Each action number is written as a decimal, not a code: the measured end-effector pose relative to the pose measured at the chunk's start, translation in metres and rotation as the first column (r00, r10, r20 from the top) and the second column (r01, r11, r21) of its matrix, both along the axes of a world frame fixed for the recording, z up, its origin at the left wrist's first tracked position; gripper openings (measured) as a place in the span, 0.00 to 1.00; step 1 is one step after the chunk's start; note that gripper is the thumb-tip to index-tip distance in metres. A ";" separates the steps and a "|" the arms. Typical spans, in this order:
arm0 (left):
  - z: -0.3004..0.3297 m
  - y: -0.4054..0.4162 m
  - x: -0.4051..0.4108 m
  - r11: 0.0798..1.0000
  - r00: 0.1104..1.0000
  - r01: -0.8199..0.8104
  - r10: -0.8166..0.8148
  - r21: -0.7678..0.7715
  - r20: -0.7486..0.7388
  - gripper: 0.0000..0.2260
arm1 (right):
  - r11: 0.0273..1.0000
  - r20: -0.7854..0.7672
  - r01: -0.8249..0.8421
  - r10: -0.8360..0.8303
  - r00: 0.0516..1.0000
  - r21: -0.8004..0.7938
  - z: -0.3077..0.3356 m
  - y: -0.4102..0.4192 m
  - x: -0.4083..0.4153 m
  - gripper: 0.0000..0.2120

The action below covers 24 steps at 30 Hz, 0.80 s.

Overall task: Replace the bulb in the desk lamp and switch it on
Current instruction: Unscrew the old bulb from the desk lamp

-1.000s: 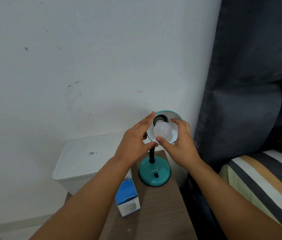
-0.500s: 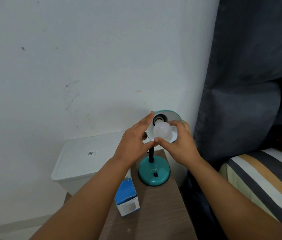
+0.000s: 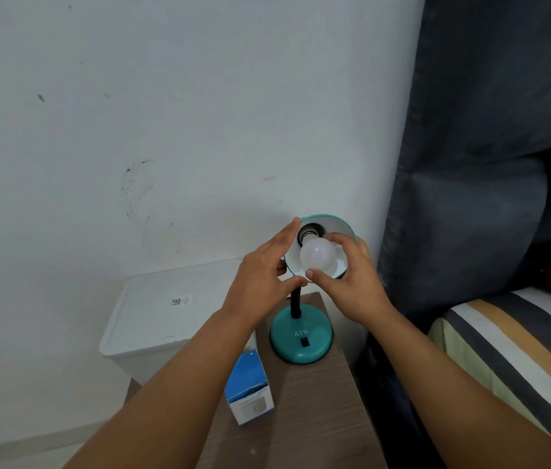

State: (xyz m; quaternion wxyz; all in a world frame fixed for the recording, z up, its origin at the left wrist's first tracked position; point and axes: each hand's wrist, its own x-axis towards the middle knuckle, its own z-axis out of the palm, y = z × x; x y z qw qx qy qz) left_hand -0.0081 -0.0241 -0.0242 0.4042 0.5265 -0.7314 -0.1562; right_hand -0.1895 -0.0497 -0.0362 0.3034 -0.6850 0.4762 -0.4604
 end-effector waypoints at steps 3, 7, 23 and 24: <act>0.000 -0.001 0.001 1.000 1.000 -0.002 0.002 0.009 -0.009 0.46 | 0.997 0.032 -0.076 0.075 0.997 0.020 0.002 0.001 -0.001 0.30; 0.000 0.000 -0.001 1.000 1.000 -0.007 0.007 -0.003 -0.001 0.44 | 0.997 0.033 -0.077 0.077 0.996 0.009 0.001 0.003 -0.003 0.35; 0.001 -0.001 0.000 1.000 1.000 -0.012 0.012 0.025 0.004 0.44 | 0.999 -0.029 0.033 -0.032 0.999 0.003 0.001 -0.001 -0.003 0.34; 0.001 -0.001 0.000 1.000 1.000 -0.014 0.013 0.028 0.009 0.44 | 0.999 -0.033 0.046 -0.047 0.998 -0.009 0.000 -0.001 -0.003 0.32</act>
